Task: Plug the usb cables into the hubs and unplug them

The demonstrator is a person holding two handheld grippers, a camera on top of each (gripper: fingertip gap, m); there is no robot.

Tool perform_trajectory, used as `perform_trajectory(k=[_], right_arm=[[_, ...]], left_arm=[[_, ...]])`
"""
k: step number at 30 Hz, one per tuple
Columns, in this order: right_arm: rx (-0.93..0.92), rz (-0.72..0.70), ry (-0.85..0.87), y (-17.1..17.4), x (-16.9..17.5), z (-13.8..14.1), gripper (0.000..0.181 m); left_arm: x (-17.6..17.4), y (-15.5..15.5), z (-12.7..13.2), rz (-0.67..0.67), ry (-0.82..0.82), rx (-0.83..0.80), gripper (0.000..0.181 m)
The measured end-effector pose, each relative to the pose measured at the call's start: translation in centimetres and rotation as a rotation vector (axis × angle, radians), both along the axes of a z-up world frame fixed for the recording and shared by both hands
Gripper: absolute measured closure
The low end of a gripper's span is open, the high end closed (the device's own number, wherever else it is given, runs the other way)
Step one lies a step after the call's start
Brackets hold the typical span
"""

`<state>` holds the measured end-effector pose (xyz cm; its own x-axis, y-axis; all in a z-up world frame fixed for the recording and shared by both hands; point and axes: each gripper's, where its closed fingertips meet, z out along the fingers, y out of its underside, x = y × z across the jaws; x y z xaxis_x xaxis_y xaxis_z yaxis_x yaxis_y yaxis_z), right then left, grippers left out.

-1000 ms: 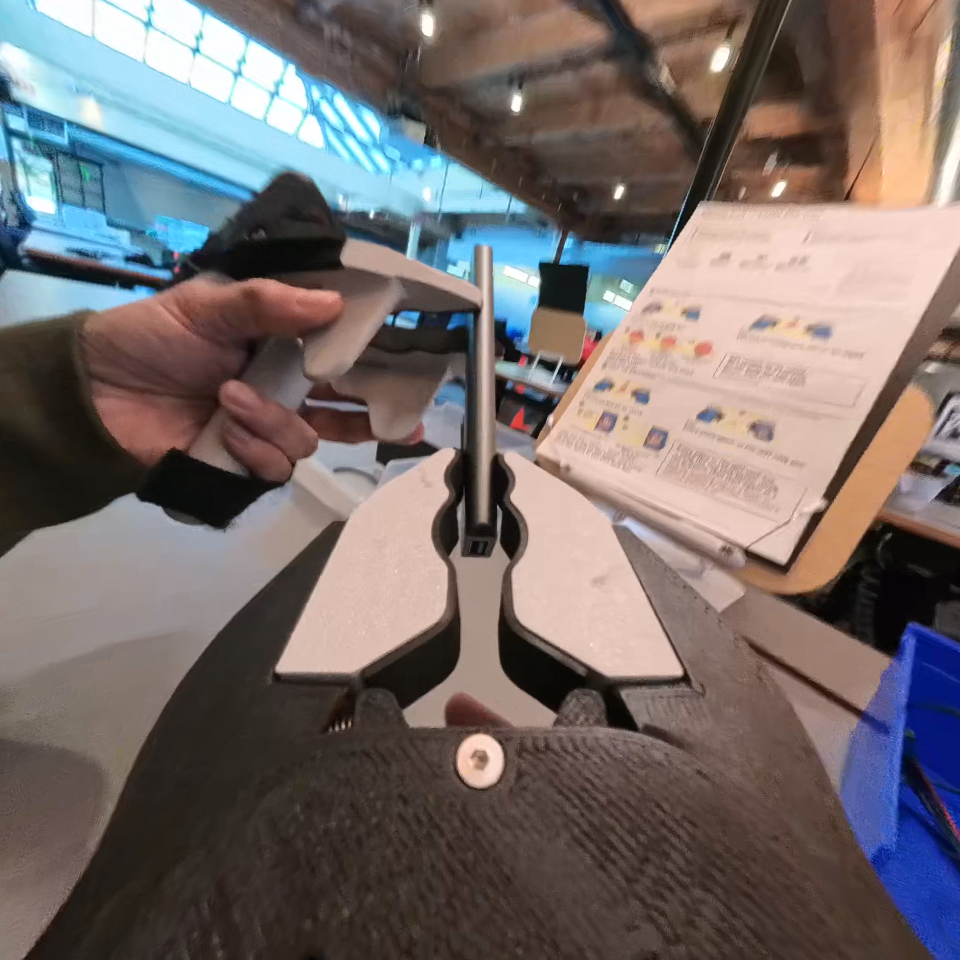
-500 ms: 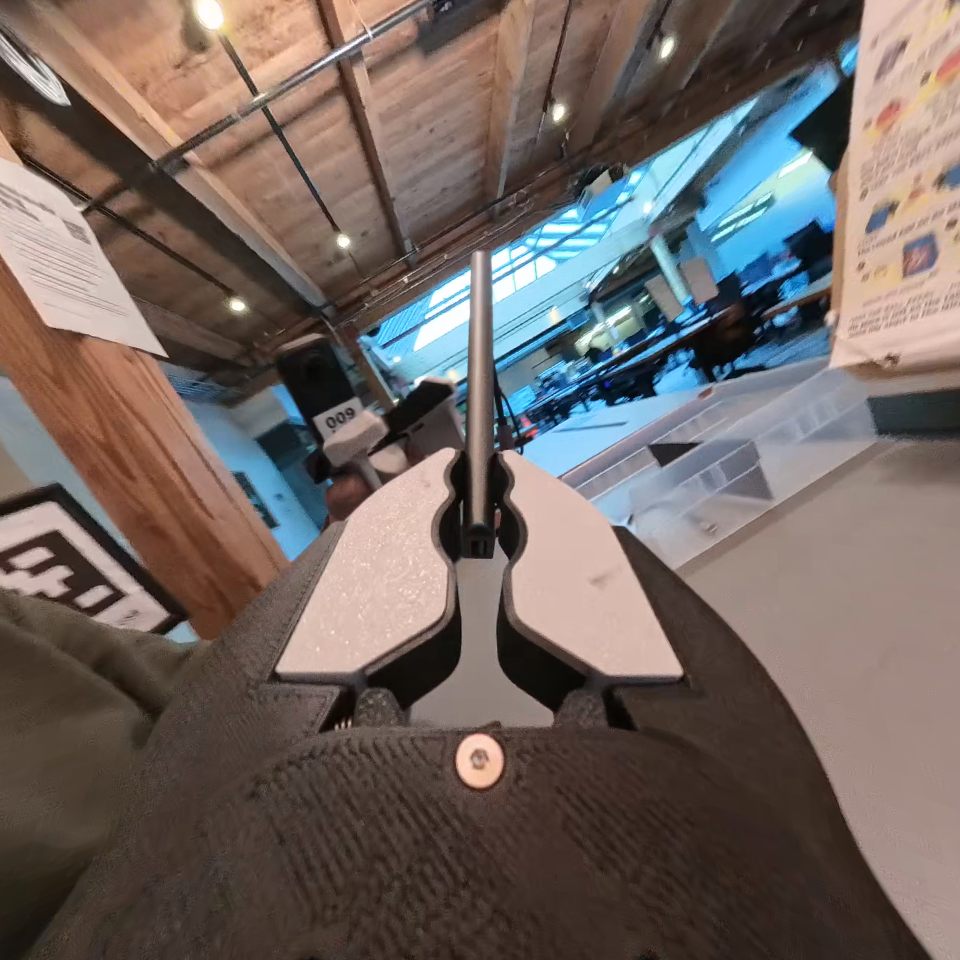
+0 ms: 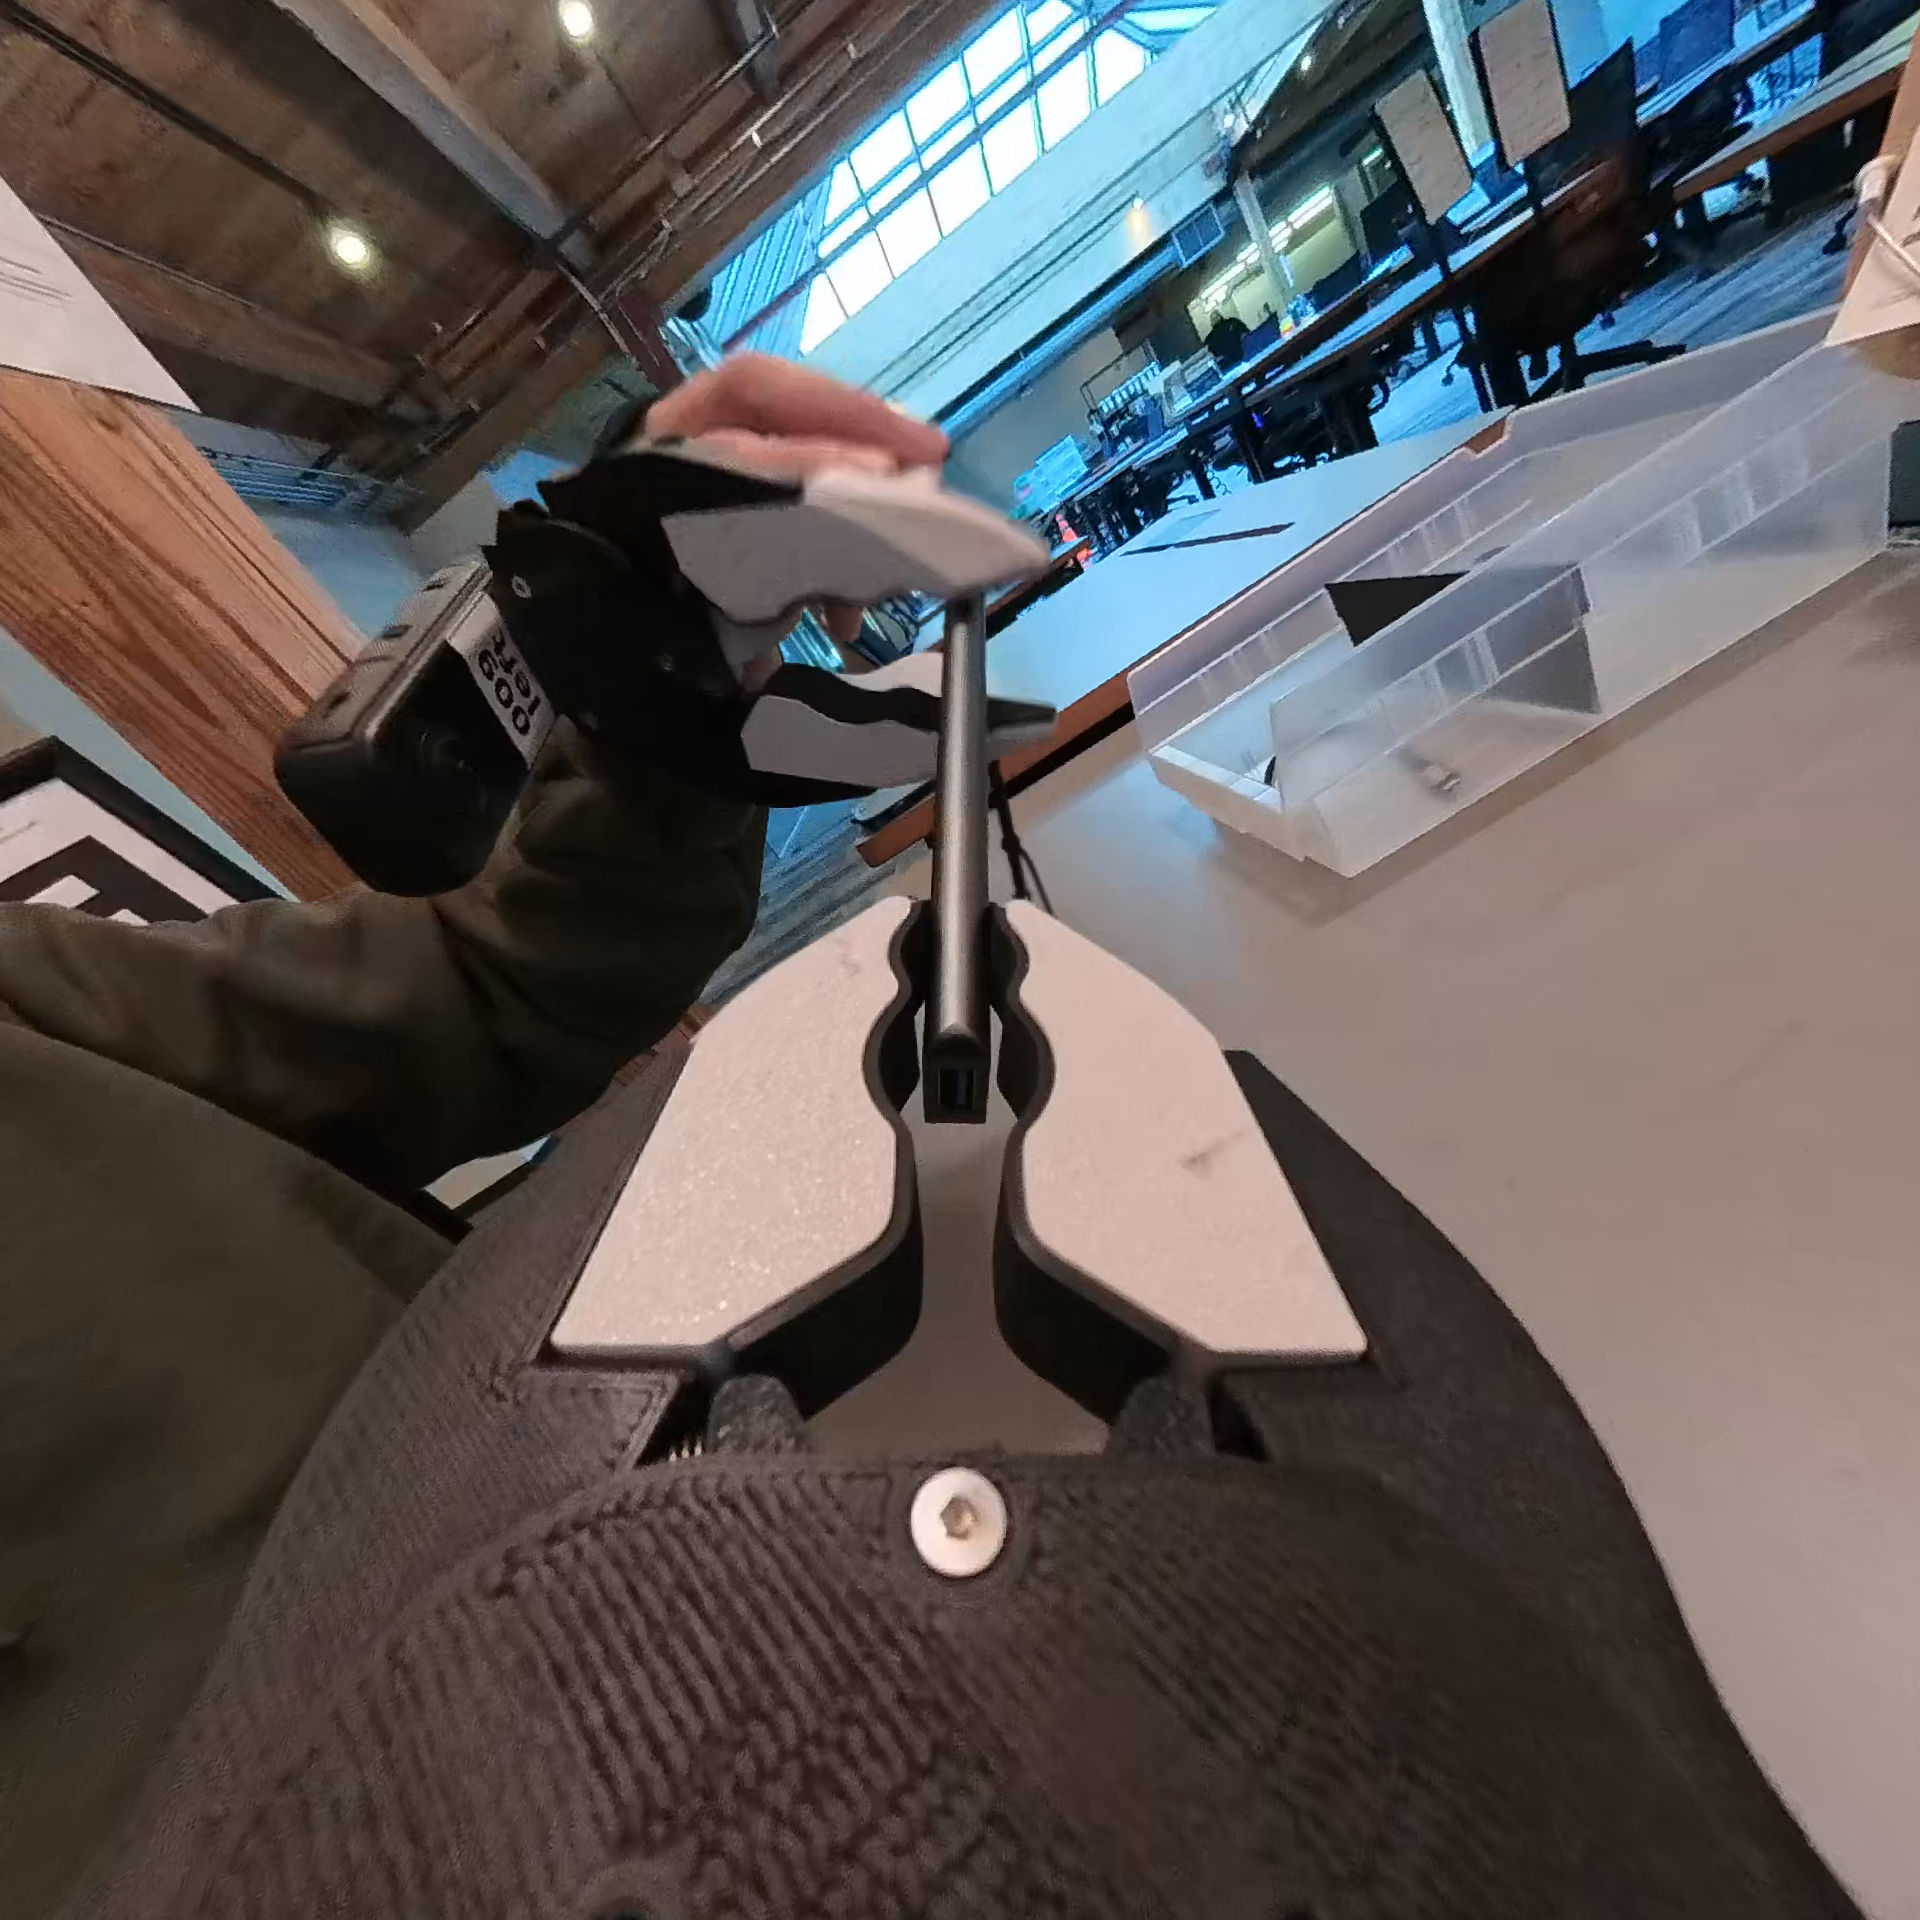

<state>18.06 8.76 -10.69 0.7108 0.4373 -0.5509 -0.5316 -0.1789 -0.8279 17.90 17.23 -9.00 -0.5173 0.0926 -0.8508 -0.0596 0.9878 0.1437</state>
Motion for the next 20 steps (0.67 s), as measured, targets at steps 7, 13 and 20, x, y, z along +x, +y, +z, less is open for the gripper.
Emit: perform_trajectory(k=[7,13,20], right_arm=[[0.213,-0.09,-0.136,-0.8,1.3,1.2,0.138],[0.289,-0.141,-0.647,-0.5,-0.7,-0.8,0.095],[0.337,-0.174,-0.789,0.4,-2.5,-1.3,0.109]], left_arm=[[-0.7,-0.5,-0.7,0.028,0.081,-0.188,0.15],[-2.7,-1.1,-2.0,0.055,0.412,-0.597,0.15],[-3.2,-1.6,-4.3,0.065,0.549,-0.628,0.15]])
